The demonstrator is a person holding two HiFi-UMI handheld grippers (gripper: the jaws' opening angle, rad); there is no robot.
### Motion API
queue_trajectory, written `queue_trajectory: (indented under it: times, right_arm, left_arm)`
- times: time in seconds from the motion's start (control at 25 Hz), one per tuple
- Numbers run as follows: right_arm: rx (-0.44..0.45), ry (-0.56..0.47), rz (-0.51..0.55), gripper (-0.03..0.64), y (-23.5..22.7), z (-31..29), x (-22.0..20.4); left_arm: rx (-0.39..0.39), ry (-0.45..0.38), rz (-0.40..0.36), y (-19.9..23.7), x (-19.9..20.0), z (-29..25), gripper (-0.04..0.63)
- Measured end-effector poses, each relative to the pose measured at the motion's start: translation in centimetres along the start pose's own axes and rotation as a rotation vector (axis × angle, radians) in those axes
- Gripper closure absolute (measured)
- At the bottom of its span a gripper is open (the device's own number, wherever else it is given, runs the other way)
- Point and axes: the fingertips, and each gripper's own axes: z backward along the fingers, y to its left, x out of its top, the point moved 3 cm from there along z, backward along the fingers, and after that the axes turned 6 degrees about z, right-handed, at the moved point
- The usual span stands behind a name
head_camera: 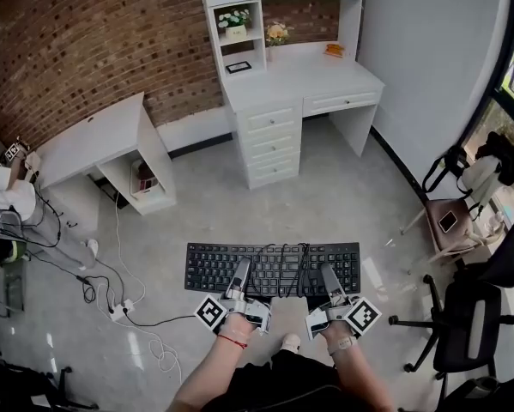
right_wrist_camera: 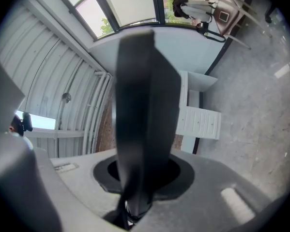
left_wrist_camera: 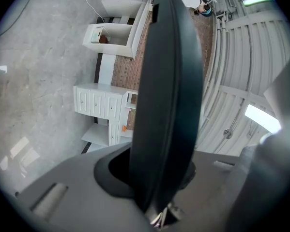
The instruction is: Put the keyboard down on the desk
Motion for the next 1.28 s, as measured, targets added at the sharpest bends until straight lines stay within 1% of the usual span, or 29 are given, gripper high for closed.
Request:
queue_trajectory:
  times: [0.24,0.44,0.56,0.68,0.84,0.96,1.28]
  right_arm:
    - [0.015,0.018,-0.002,0.537,-1.8,-2.2,2.0]
    - [-0.004,0.025,-0.033,0.537,-2.8,-3.4,3.3]
    - [0.002,0.027,-0.024,0.537,-3.3,-4.4,3.9]
    - [-0.002,0.025,-0.027,0.537,-4.5,-5.8,4.5]
    - [0.003,0.016,-0.043,0.535,-5.8,-8.6,5.7]
    - [0.003,0.022,-0.036,0.535,-6.7,-11.2,6.6]
    - [0.001,0.017,-0.037,0.534,-7.7,-18.6,9.4]
  left_arm:
    - [-0.007,-0.021,-0.002,1.3,-0.3,-2.7,0.509]
    - [0.010,-0.034,-0.002,2.2,-0.6,-4.4,0.509]
    - [0.008,-0.034,-0.011,2.7,-0.3,-5.5,0.510]
    - [0.005,-0.030,-0.004,3.3,0.1,-7.2,0.509]
    - [0.012,-0.030,0.004,4.4,0.9,-10.4,0.509]
    - [0.024,-0.031,-0.002,5.1,2.0,-13.0,0.511]
    - [0.025,-0.029,-0.005,5.3,4.5,-20.7,0.510]
